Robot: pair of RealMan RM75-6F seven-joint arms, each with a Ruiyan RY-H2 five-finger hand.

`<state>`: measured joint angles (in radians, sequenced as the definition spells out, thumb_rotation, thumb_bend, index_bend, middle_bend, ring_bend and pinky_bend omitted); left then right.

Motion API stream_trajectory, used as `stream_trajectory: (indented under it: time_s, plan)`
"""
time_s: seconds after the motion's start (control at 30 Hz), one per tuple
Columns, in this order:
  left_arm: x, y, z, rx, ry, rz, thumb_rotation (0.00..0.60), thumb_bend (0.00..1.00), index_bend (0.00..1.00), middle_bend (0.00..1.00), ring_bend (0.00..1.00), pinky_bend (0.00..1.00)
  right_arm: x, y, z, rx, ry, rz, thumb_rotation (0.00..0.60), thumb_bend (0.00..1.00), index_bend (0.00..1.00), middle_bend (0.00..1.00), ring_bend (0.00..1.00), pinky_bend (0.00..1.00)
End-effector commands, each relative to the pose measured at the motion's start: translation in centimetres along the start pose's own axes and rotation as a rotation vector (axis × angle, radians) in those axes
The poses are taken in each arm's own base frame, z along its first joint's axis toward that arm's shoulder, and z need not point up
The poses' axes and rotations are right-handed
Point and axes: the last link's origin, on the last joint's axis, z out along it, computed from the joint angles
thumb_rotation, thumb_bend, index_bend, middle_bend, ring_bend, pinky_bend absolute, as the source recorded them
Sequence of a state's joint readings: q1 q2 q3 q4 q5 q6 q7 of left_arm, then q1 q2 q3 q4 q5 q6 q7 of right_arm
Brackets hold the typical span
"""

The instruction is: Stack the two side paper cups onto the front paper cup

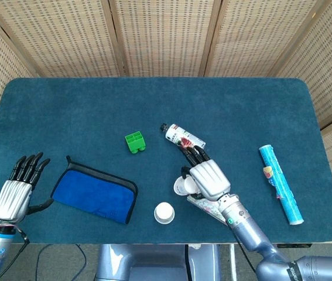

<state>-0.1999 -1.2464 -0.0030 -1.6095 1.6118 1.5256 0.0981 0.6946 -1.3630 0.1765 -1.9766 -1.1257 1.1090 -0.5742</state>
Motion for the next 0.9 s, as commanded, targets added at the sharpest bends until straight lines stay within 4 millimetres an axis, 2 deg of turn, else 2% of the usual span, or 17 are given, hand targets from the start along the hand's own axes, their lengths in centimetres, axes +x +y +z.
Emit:
stream_trajectory:
  time_s: [0.03,0.37,0.9]
  plan:
    - [0.3,-0.1,0.0,-0.002,0.002,-0.012,0.600,0.12,0.07,0.00,0.00,0.00,-0.3,-1.6,-0.1,0.033,-0.004,-0.001,0.600,0.20,0.55,0.09,0.00,0.01]
    - [0.9,-0.2,-0.3,-0.012,0.017,-0.032,0.600,0.12,0.07,0.00,0.00,0.00,-1.0,-3.7,-0.4,0.050,-0.018,0.004,0.600,0.20,0.55,0.09,0.00,0.01]
    - [1.0,-0.1,-0.4,-0.019,0.018,-0.036,0.600,0.12,0.07,0.00,0.00,0.00,0.0,-4.2,-2.5,0.041,-0.053,-0.006,0.600,0.20,0.56,0.10,0.00,0.02]
